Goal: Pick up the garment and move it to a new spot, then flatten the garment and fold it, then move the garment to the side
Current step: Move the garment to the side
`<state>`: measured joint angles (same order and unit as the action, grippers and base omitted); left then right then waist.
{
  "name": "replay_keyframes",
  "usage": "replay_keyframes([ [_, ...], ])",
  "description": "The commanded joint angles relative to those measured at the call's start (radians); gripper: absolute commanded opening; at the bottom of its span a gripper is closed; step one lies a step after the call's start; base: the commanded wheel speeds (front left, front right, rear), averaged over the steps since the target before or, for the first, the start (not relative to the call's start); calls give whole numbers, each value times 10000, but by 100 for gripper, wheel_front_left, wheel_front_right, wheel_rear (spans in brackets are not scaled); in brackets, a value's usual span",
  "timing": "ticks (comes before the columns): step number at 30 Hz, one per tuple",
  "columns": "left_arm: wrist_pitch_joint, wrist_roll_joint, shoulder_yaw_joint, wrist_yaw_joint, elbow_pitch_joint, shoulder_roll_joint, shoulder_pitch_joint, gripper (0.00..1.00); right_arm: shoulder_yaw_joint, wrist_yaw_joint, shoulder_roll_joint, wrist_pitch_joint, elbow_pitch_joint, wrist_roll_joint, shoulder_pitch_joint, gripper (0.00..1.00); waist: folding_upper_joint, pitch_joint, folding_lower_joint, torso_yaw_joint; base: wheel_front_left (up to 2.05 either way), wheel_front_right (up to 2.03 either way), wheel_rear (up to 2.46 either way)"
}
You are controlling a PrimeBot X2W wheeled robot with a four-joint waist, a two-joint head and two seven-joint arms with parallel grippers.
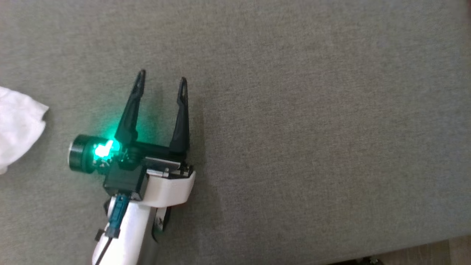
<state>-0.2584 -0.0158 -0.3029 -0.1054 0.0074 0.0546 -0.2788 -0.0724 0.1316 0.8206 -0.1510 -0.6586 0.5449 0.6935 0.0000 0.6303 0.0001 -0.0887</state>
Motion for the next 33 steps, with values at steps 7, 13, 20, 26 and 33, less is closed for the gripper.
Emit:
replay_keyframes([
  [7,-34,8,214,26,132,76,-202,100,1014,-9,-347,-55,257,-1430,-357,100,0,40,-1,-39,0,0,0],
  [13,-34,-151,205,-112,299,41,114,100,1256,-9,-1845,210,1185,-1780,-1024,100,0,-1021,-1,227,0,0,0],
  [20,-34,-394,338,-281,549,4,757,100,71,-9,-3621,969,2511,-1515,-2165,100,0,-2617,-1,499,0,0,0],
  [26,-34,-617,501,-439,890,-20,1445,100,-1415,-9,-4862,2330,2495,-1325,-3295,100,0,-4282,-1,784,0,0,0],
  [33,-34,-632,699,-668,1254,-31,2532,100,-2446,-9,-5692,4106,1772,-1758,-4860,100,0,-6139,-1,1045,0,0,0],
])
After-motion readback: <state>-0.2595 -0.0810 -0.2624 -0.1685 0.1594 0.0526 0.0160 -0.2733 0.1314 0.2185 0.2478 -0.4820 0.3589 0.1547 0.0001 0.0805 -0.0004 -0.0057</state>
